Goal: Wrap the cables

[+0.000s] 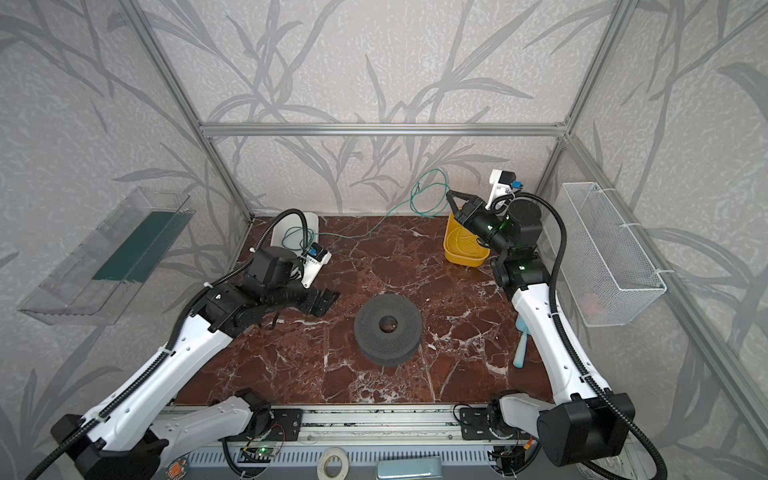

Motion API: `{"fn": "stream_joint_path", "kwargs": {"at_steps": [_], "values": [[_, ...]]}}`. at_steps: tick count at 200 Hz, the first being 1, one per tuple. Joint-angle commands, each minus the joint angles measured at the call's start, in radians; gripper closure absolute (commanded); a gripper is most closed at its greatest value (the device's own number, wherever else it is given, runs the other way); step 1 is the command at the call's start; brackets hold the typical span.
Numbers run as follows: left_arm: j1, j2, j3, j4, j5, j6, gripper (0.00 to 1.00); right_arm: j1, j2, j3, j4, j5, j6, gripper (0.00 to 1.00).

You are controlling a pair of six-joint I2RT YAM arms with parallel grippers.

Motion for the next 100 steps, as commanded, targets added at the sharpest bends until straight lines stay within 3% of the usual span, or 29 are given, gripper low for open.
{"fn": "stream_joint_path", "kwargs": {"at_steps": [1, 40, 72, 100], "values": [[-0.014, -0.121, -0.067, 0.163, -0.032, 0.076, 0.05, 0.008, -0.011, -0.007, 0.031, 0.043, -0.014, 1.0], [-0.014, -0.268, -0.097, 0.203, -0.181, 0.126, 0.08, 0.009, -0.002, -0.025, -0.021, 0.071, -0.086, 1.0], [-0.015, -0.278, -0.079, 0.133, -0.204, 0.162, 0.25, 0.006, 0.016, -0.042, -0.013, 0.084, -0.104, 1.0], [-0.016, -0.222, -0.061, 0.243, -0.13, 0.112, 0.19, 0.02, 0.024, -0.08, 0.036, 0.045, -0.083, 1.0]]}}
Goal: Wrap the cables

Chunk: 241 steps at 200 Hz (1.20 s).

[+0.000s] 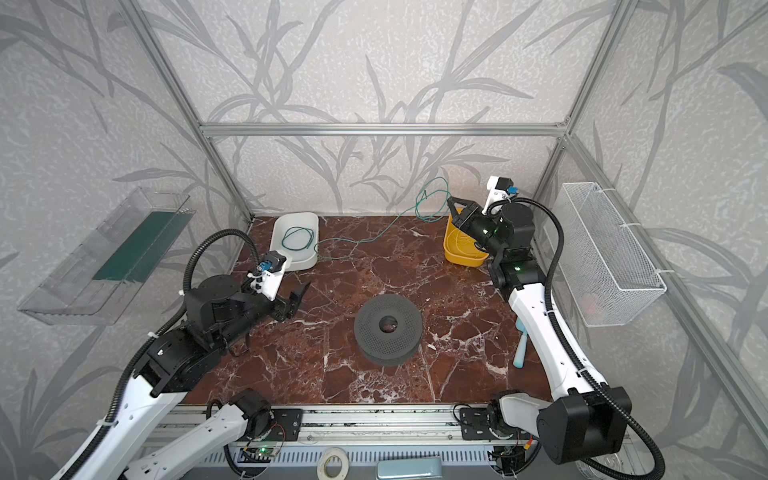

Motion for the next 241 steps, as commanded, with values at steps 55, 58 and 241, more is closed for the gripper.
{"fn": "stream_joint_path", "kwargs": {"at_steps": [55, 58, 241], "values": [[-0.044, 0.402, 0.304, 0.249, 0.122, -0.107, 0.18, 0.07, -0.086, -0.108, 0.023, 0.031, -0.049, 1.0], [-0.045, 0.416, 0.326, 0.248, 0.125, -0.11, 0.19, 0.07, -0.091, -0.112, 0.024, 0.033, -0.049, 1.0], [-0.076, 0.806, 0.41, 0.389, 0.417, -0.173, 0.66, 0.114, -0.24, -0.23, 0.085, -0.065, 0.036, 1.0]]}}
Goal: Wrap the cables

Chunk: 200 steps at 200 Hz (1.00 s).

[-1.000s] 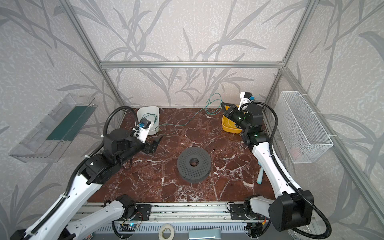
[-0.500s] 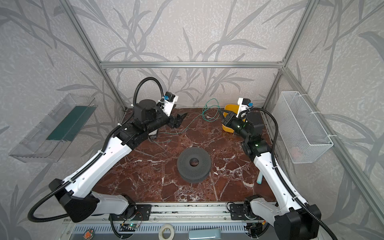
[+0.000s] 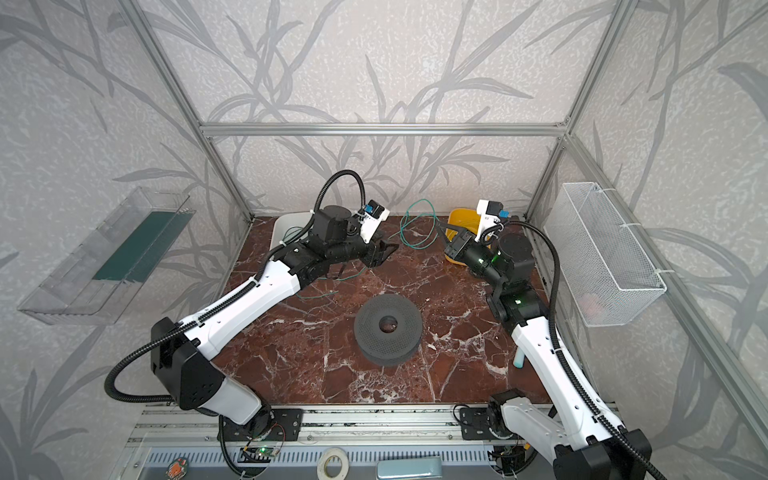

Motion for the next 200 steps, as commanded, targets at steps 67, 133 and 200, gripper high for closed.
{"fn": "stream_joint_path", "kwargs": {"at_steps": [67, 133, 200], "values": [[-0.006, -0.062, -0.071, 0.081, 0.002, -0.004, 1.0, 0.01, -0.012, -0.044, 0.043, -0.021, 0.0, 1.0], [-0.018, -0.114, -0.11, 0.104, -0.343, 0.107, 1.0, 0.015, -0.052, 0.058, -0.313, 0.077, -0.224, 0.43], [-0.131, -0.146, -0.256, 0.353, -0.673, 0.385, 1.0, 0.194, -0.035, 0.219, -0.41, 0.224, -0.25, 0.71]]}}
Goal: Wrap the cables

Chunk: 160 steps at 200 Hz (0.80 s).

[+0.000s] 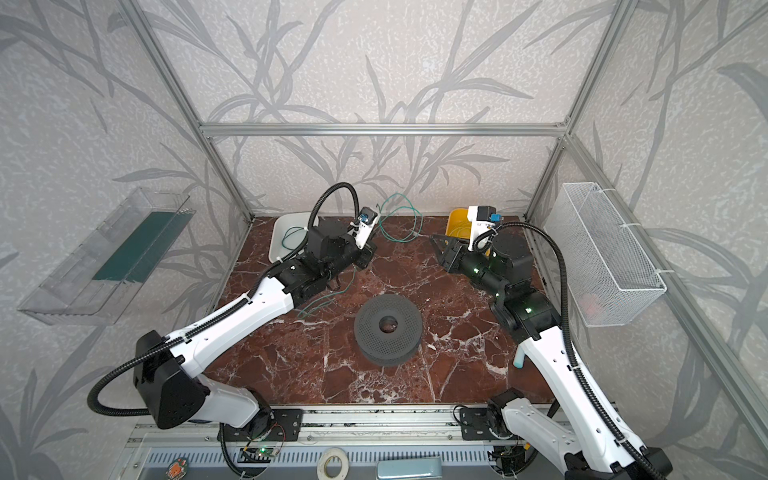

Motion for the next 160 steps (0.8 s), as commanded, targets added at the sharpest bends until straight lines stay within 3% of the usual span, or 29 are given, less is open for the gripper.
{"fn": "stream_joint_path", "kwargs": {"at_steps": [1, 31, 75, 115, 130, 160], "values": [[-0.042, -0.029, -0.064, 0.164, -0.184, 0.171, 1.0, 0.041, 0.026, 0.048, -0.006, 0.038, 0.007, 0.71], [-0.083, -0.033, -0.169, 0.404, -0.304, 0.351, 1.0, 0.05, 0.091, 0.074, 0.092, -0.009, 0.133, 0.55], [-0.148, 0.023, -0.249, 0.724, -0.422, 0.659, 1.0, 0.055, 0.193, 0.055, 0.225, -0.09, 0.267, 0.45], [-0.202, 0.07, -0.267, 0.823, -0.451, 0.82, 1.0, 0.059, 0.267, 0.054, 0.331, -0.133, 0.324, 0.43], [-0.214, 0.092, -0.277, 0.885, -0.473, 0.827, 1.0, 0.061, 0.281, 0.063, 0.338, -0.14, 0.325, 0.43], [-0.247, 0.151, -0.304, 1.022, -0.497, 0.973, 1.0, 0.061, 0.285, 0.075, 0.314, -0.118, 0.31, 0.47]]}}
